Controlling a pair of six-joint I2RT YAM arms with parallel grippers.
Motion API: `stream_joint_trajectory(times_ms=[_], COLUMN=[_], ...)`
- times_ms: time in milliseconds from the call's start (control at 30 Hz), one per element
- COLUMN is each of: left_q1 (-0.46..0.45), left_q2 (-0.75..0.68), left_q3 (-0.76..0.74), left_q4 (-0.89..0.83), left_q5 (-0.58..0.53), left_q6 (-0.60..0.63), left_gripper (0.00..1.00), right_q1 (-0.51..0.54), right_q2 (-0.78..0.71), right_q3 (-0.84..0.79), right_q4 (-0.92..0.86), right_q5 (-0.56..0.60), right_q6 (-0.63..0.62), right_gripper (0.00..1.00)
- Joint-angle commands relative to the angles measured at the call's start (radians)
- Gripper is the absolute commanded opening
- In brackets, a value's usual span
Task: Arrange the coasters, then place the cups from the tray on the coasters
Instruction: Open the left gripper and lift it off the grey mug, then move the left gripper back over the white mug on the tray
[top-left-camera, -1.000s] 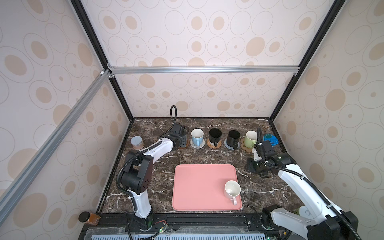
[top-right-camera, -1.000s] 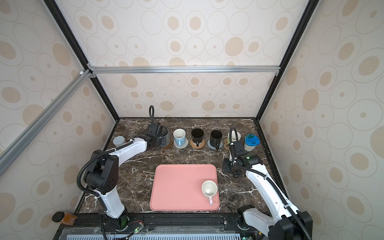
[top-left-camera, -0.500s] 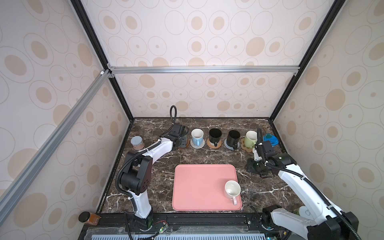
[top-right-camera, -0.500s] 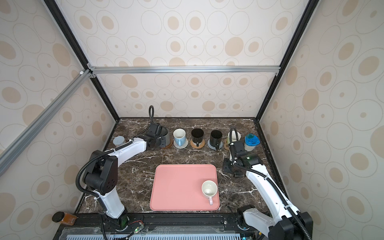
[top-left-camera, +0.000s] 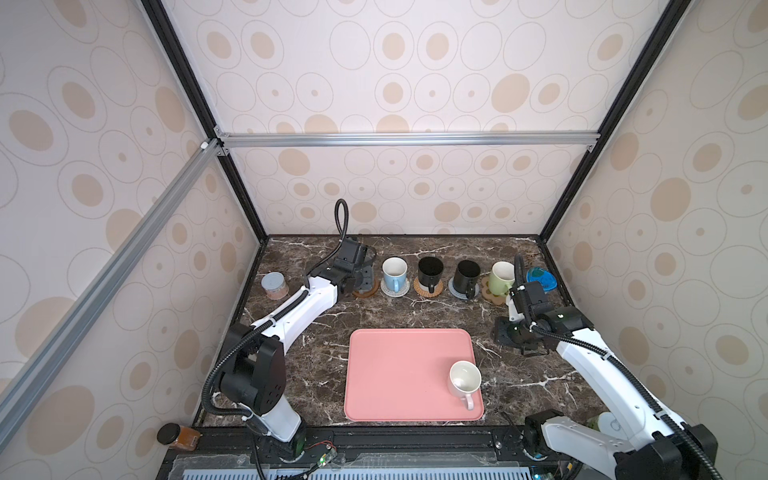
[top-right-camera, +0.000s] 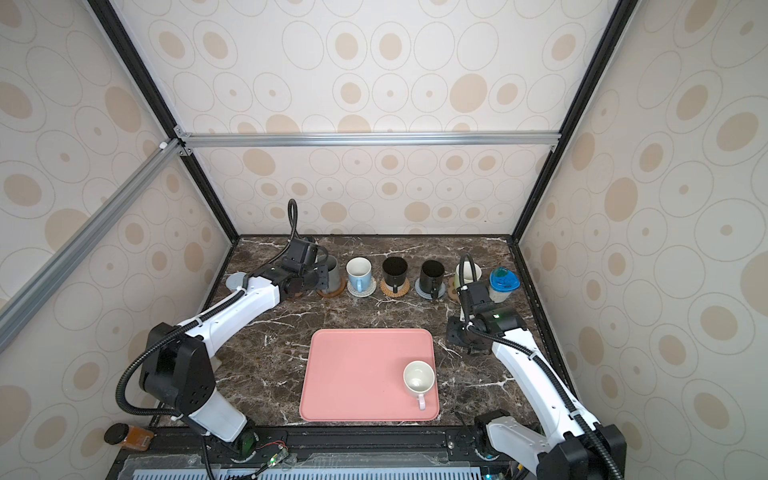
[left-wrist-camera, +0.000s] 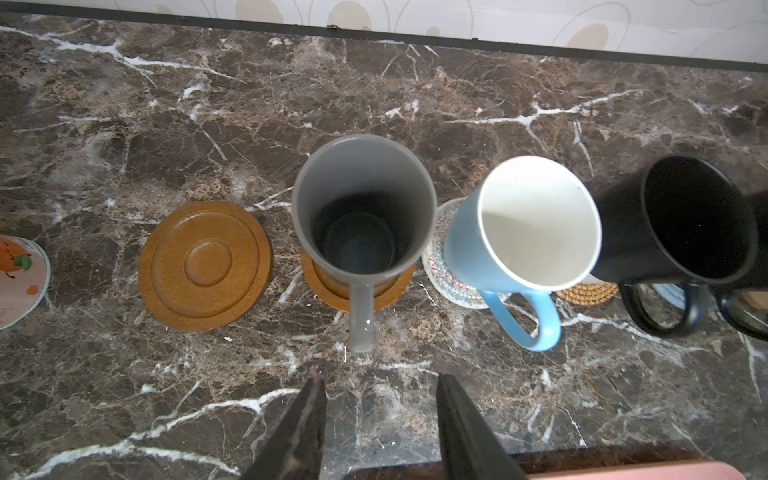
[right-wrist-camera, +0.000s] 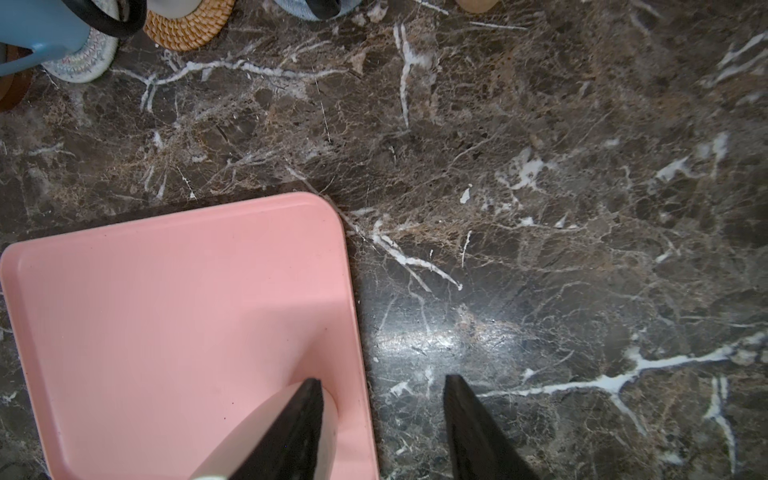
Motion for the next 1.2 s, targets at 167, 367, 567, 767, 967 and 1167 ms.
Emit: stream_joint_trajectory(times_ms=[167, 367, 567, 767, 967, 1167], left_q1=[-0.107, -0.213, -0.337, -0.462, -0.595, -0.703], left_q2=[-0.128, -0.174, -0.199, -0.195, -0.154, -0.079], left_q3=[0.0, -0.012, -0.017, -0.022, -0.016, 0.033], left_q4=[-0.084, -0.131, -0.158, -0.187, -0.187, -0.179], left_q5=[0.039, 0.032, 0.025, 0.041, 0.035, 0.033], left_q6=[-0.115, -0.182, -0.263, -0.349, -0.418, -0.475], left_gripper=[0.46, 0.48, 0.49, 0.5, 0.51, 0.52], right_q1=[-0.034, -0.083, -0.117, -0.134, -0.144, -0.157], right_q2=[-0.025, -0.023, -0.011, 0.013, 0.034, 0.045], right_q3=[0.023, 0.005, -0.004, -0.004, -0.017, -0.036], right_q4=[-0.01, 0.02, 0.046, 0.072, 0.109, 0.146], right_q5=[0.022, -0.02, -0.049, -0.068, -0.099, -0.126], right_q6=[-0.046, -0.065, -0.081, -0.095, -0.101, -0.102], right_gripper=[0.52, 0.52, 0.52, 0.53, 0.53, 0.53])
